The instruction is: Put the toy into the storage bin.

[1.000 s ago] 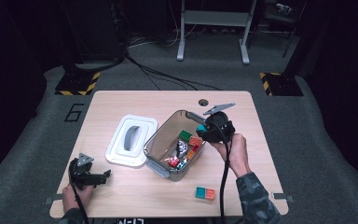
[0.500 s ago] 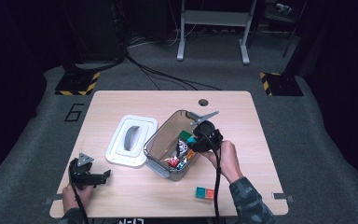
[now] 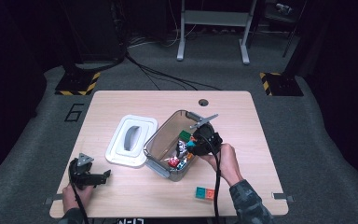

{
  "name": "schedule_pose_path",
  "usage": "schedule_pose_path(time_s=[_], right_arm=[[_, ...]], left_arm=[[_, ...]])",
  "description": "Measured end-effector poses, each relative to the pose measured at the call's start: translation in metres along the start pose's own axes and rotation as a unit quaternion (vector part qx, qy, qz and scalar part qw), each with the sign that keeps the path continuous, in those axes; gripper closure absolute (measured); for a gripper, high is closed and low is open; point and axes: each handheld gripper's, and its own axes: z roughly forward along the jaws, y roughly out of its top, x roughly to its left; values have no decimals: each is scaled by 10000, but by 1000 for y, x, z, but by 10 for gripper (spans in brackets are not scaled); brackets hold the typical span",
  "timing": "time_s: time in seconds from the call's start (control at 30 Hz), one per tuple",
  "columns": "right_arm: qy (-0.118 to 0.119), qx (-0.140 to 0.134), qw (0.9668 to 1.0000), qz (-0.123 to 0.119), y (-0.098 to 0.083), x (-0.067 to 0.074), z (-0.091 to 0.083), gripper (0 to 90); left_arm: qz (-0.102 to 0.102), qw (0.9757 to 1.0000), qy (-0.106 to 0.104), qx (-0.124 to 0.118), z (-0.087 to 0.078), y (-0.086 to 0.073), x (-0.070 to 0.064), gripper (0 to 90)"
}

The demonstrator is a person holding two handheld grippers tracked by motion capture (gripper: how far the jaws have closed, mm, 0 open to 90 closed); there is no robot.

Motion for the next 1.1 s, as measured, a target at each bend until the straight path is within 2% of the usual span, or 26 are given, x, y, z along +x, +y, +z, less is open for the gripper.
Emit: schedule_pose_path(time_s=[0.13,0.23,0.27,0.33,0.5,0.57,0.63,0.67,0.7,0.77,0.97,1.1], right_arm=[[44,-9,10000,44,-2,1,0,605],[25,-100,9999,98,-4,0,-2,478],[30,-229,9996,140,-7,-1,-7,384],[10,-277,9994,185,-8,-1,-9,350],[-55,-524,9984,196,-22,-4,-25,188],[-62,-546,9983,179,-26,-5,-27,171],[-91,-627,9977,230,-37,-7,-30,148],[-91,-627,9977,230,-37,-7,-30,148],[-69,-643,9976,264,-46,-8,-30,134],[-69,-661,9975,252,-51,-9,-30,128],[-10,-599,9977,330,-84,-10,-24,84],[-31,-507,9980,363,-96,-9,-20,75]], left_arm=[[0,10000,3,2,0,0,0,0],[3,10000,1,9,0,0,0,0],[-2,10000,1,0,0,0,0,0],[-1,10000,3,0,0,0,0,0],[0,10000,0,7,0,0,0,0],[-1,10000,1,4,0,0,0,0],[-4,10000,3,1,0,0,0,0],[-4,10000,3,1,0,0,0,0],[1,10000,0,-1,0,0,0,0],[3,10000,1,2,0,0,0,0],[2,10000,1,8,0,0,0,0],[-3,10000,-6,0,0,0,0,0]])
